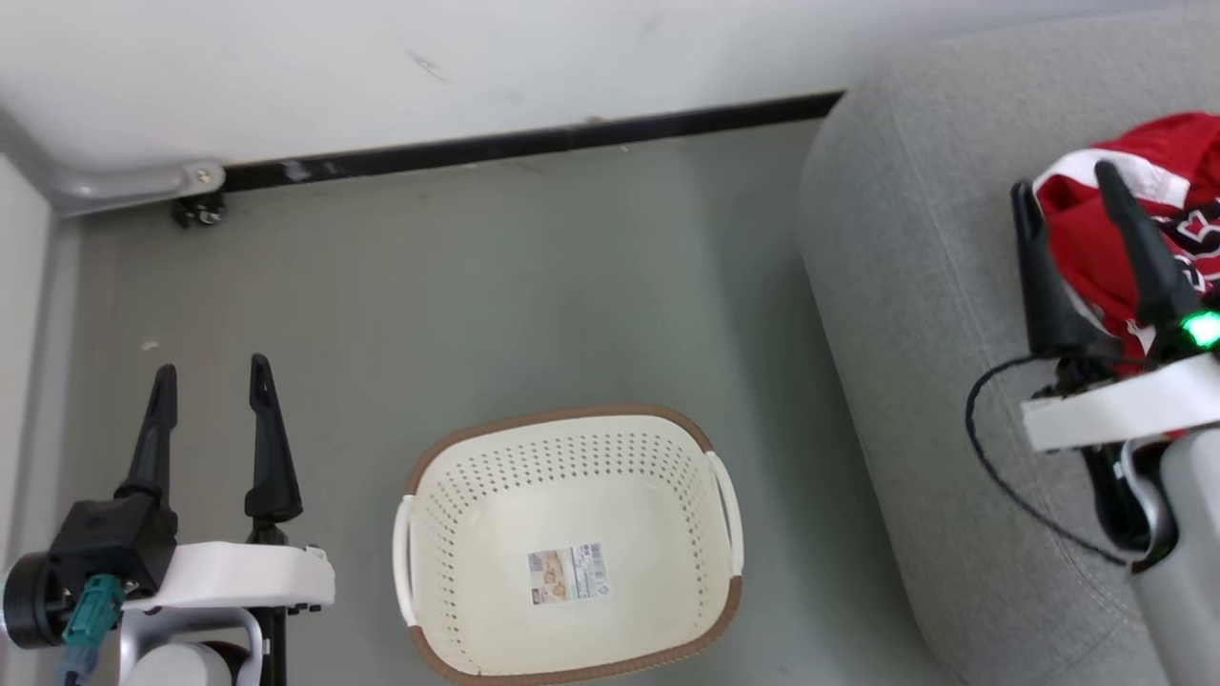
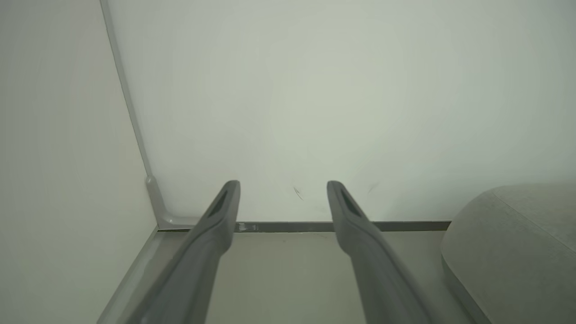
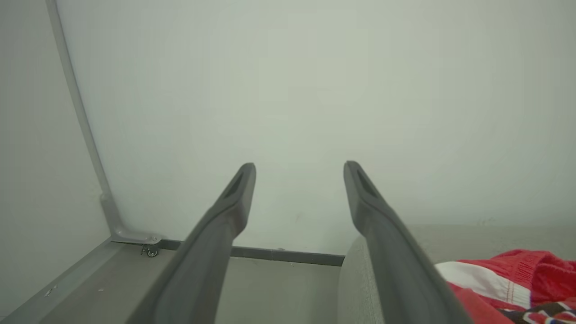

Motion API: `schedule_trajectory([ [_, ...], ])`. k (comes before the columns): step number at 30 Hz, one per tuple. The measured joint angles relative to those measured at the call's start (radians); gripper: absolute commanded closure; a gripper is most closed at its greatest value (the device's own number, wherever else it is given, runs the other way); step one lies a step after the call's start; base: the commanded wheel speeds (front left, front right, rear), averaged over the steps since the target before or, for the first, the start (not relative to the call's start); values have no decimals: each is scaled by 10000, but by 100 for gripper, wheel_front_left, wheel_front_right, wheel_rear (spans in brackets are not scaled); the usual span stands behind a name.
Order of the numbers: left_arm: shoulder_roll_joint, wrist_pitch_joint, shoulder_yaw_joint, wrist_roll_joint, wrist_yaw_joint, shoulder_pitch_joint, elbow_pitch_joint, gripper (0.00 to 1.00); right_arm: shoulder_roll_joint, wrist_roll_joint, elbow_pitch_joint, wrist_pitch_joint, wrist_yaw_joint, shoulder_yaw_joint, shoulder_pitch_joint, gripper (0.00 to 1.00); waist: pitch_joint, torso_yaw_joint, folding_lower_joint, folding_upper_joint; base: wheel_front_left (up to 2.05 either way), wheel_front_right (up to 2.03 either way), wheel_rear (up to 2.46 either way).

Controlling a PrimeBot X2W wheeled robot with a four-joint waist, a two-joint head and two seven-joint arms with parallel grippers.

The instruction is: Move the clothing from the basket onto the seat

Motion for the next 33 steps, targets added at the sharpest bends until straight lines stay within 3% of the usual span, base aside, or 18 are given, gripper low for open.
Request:
schedule_trajectory([
  [12,-332,0,-249,23,-188,334,445,0,1181,-782,-54,-2,0,-428,1608,0,-930,807,0,0,0,0,0],
  [17,-453,0,-535,90,-476,441,805,0,1620,-1089,-40,-2,0,-550,2287,0,-1308,1052,0,0,0,0,0],
  [33,-750,0,-963,286,-809,790,1544,0,2723,-1806,-138,-4,0,-965,3867,0,-2265,1463,0,0,0,0,0],
])
